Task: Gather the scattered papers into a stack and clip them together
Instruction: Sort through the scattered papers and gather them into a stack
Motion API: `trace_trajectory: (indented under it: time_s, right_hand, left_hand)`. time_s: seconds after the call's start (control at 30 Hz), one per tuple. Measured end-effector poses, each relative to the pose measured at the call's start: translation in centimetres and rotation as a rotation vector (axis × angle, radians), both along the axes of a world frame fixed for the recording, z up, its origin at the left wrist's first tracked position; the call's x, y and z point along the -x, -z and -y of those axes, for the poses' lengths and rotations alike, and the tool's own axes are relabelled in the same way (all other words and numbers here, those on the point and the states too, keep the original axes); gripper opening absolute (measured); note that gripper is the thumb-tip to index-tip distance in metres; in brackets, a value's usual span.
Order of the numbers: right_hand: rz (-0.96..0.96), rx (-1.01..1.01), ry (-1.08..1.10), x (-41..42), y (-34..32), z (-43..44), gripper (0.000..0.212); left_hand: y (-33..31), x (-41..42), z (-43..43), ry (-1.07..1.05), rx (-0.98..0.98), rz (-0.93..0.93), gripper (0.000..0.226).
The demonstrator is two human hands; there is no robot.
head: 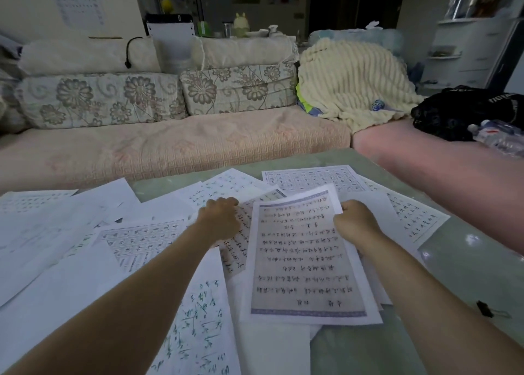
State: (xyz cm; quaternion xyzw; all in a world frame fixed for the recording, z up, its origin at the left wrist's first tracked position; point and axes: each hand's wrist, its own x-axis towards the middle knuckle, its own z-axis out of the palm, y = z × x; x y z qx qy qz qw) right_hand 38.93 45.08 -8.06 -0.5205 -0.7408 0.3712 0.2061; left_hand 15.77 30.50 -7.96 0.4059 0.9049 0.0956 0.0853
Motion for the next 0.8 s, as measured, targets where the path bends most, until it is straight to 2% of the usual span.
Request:
trace_trajectory:
  time_s: [0.07, 0.2, 0.27, 0.33, 0.4, 0.47, 0.5, 0.57, 0.7, 0.77, 0.8]
  right_hand:
    - [0.03, -0.003, 0.014, 0.2, 0.4, 0.0, 0.039]
    - [0.079, 0.0, -0.019, 0.6, 0.6, 0.3, 0.092]
    - [0.028, 0.007, -0.013, 0.9, 0.9, 0.2, 0.098]
    - [-0.035, 0.005, 0.027, 0.8, 1.2, -0.1, 0.087]
    - [-0.098, 0.009, 0.059, 0.3, 1.1, -0.7, 0.054]
    - [-0.158, 0.023, 0.087, -0.5, 0.9, -1.3, 0.021]
    - [-0.188, 0.032, 0.095, -0.9, 0.7, -1.5, 0.014]
    - [-0.229, 0.036, 0.113, -1.5, 0.8, -1.8, 0.011]
    - [-0.199, 0.019, 0.137, -1.9, 1.5, -1.3, 0.021]
    - [-0.181, 0.012, 0.136, -2.0, 1.6, -0.8, 0.026]
    - [-0.174, 0.014, 0.131, -2.1, 1.7, -0.6, 0.028]
  left_hand:
    - [0.0, 0.9, -0.3, -0.016, 0.104, -0.001, 0.062]
    - [-0.1, 1.9, -1.2, -0.005, 0.143, -0.005, 0.1]
    - [-0.5, 2.2, -1.4, -0.024, 0.106, 0.054, 0.091]
    - [-0.7, 2.2, -1.7, -0.01, 0.021, 0.102, 0.058]
    - [-0.9, 1.7, -1.8, -0.033, -0.126, 0.174, 0.029]
    - [-1.2, 0.8, -1.8, -0.077, -0.274, 0.335, 0.017]
    - [-1.6, 0.1, -1.7, -0.092, -0.327, 0.44, 0.016]
    - [-2.1, -1.3, -1.3, -0.104, -0.327, 0.606, 0.019]
    - [-1.9, -3.8, -0.2, -0.13, -0.203, 0.863, 0.027]
    - [-1.6, -4.8, 0.0, -0.101, -0.209, 0.884, 0.033]
    - [-1.5, -5.4, 0.1, -0.057, -0.208, 0.822, 0.032]
